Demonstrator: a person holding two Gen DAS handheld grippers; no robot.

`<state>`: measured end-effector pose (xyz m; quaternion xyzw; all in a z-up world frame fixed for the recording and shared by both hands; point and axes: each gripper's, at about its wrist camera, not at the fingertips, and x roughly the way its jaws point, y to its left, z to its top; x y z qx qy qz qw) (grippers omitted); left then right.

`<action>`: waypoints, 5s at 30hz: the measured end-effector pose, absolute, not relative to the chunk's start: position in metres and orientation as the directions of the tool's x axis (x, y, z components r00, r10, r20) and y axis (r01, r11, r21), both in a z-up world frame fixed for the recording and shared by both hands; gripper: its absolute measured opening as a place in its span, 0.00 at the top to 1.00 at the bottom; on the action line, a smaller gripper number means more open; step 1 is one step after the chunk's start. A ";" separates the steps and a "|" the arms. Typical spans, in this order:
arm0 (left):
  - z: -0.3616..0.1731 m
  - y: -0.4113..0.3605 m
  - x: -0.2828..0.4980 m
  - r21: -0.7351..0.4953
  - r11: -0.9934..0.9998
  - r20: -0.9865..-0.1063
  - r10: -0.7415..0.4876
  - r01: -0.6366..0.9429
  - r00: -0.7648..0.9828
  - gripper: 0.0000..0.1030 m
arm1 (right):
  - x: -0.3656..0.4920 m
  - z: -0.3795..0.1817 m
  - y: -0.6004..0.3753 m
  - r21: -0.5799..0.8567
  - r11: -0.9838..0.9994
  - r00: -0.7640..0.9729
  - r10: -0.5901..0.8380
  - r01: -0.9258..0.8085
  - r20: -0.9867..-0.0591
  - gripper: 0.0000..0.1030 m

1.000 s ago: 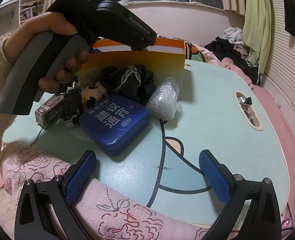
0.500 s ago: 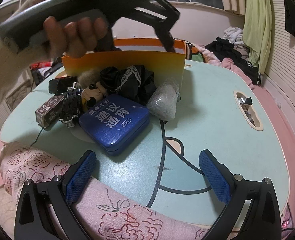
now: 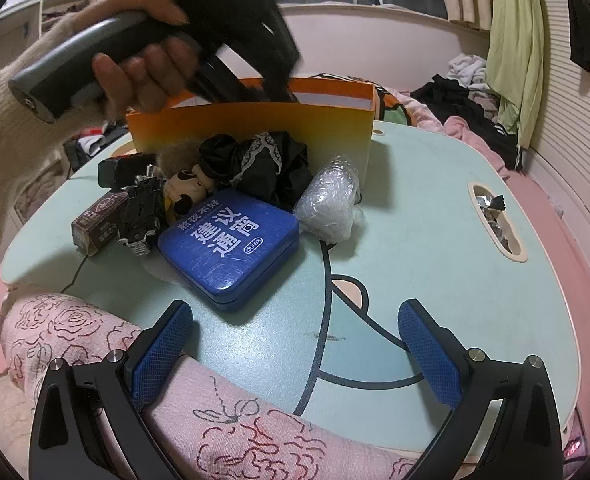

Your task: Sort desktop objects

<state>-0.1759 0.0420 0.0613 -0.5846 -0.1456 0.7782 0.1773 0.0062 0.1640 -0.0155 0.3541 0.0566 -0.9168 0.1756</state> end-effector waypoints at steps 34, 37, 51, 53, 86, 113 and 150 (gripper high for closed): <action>0.036 -0.034 0.087 -0.041 -0.964 -0.760 0.200 -0.261 -0.618 0.33 | 0.007 -0.017 0.164 0.021 -0.931 -0.688 -0.284 0.364 -0.667 0.00; 0.012 -0.030 0.089 -0.049 -0.969 -0.782 0.187 -0.241 -0.595 0.29 | 0.007 -0.017 0.164 0.021 -0.931 -0.688 -0.285 0.364 -0.667 0.00; -0.007 -0.016 0.062 0.026 -0.999 -0.648 0.002 -0.025 -0.761 0.05 | 0.002 -0.014 0.161 0.021 -0.930 -0.689 -0.288 0.368 -0.665 0.00; -0.007 -0.018 0.059 0.024 -0.999 -0.650 0.000 -0.021 -0.760 0.02 | 0.001 -0.013 0.160 0.022 -0.930 -0.689 -0.288 0.368 -0.665 0.00; -0.005 -0.023 0.064 0.001 -1.000 -0.622 -0.009 0.011 -0.783 0.00 | 0.004 -0.008 0.150 0.017 -0.922 -0.697 -0.304 0.387 -0.650 0.00; 0.018 -0.036 0.045 -0.002 -0.998 -0.647 0.053 -0.068 -0.761 0.15 | 0.001 -0.013 0.152 0.024 -0.921 -0.694 -0.310 0.390 -0.650 0.00; 0.001 -0.005 0.059 0.038 -0.993 -0.587 0.066 -0.108 -0.807 0.59 | -0.037 0.001 0.125 0.172 -0.925 -0.592 -0.352 0.338 -0.725 0.08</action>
